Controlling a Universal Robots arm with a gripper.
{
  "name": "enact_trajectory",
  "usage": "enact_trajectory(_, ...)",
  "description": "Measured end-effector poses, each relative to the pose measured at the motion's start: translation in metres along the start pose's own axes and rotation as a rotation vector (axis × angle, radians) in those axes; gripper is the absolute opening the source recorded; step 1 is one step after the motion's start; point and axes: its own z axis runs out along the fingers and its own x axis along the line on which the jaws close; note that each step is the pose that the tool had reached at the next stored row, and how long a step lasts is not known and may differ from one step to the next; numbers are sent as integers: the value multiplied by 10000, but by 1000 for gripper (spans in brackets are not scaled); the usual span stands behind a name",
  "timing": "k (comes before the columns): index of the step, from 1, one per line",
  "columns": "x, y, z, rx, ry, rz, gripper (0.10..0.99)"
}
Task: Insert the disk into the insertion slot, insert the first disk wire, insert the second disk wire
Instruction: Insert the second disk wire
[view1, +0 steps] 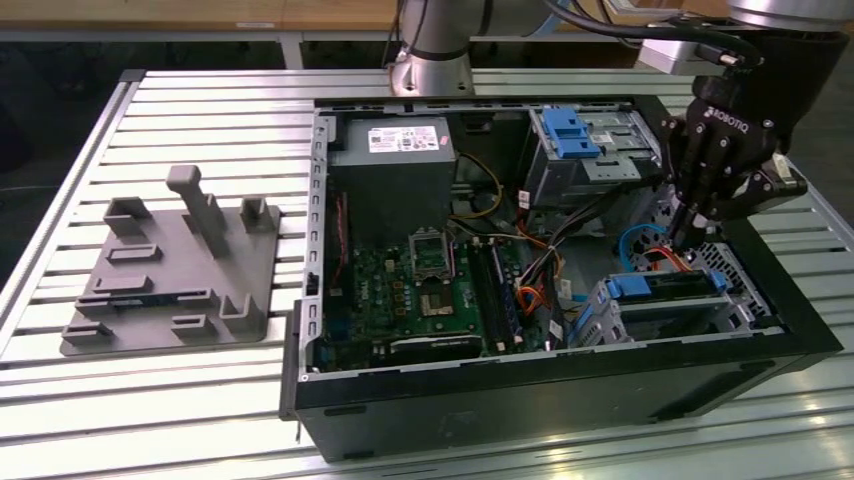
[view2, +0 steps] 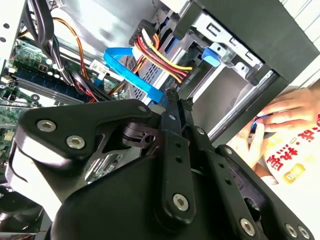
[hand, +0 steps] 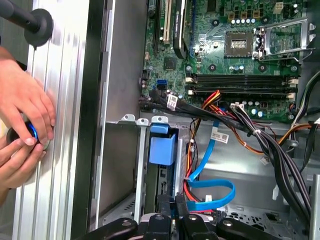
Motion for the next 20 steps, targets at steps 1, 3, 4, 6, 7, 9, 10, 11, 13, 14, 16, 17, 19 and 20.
enact_trajectory(1, 1, -6, 1, -6, -2, 17, 157)
enact_trajectory(3, 9, -5, 4, -23, -26, 83, 157)
enact_trajectory(4, 13, -5, 5, -34, -42, 127, 157)
enact_trajectory(6, 17, -5, 6, -64, -71, 246, 157)
enact_trajectory(7, 19, -5, 6, -80, -84, 305, 157)
enact_trajectory(9, 22, -5, 7, -112, -119, 431, 157)
enact_trajectory(10, 25, -4, 9, -122, -143, 473, 157)
enact_trajectory(11, 33, -4, 10, -125, -167, 492, 157)
enact_trajectory(13, 75, -1, 23, -125, -208, 492, 157)
enact_trajectory(14, 101, 2, 31, -124, -226, 492, 157)
enact_trajectory(16, 153, 12, 46, -123, -257, 492, 157)
enact_trajectory(17, 166, 16, 51, -118, -358, 491, 157)
enact_trajectory(19, 182, 23, 58, -102, -708, 484, 157)
enact_trajectory(20, 191, 26, 61, -93, -887, 482, 157)
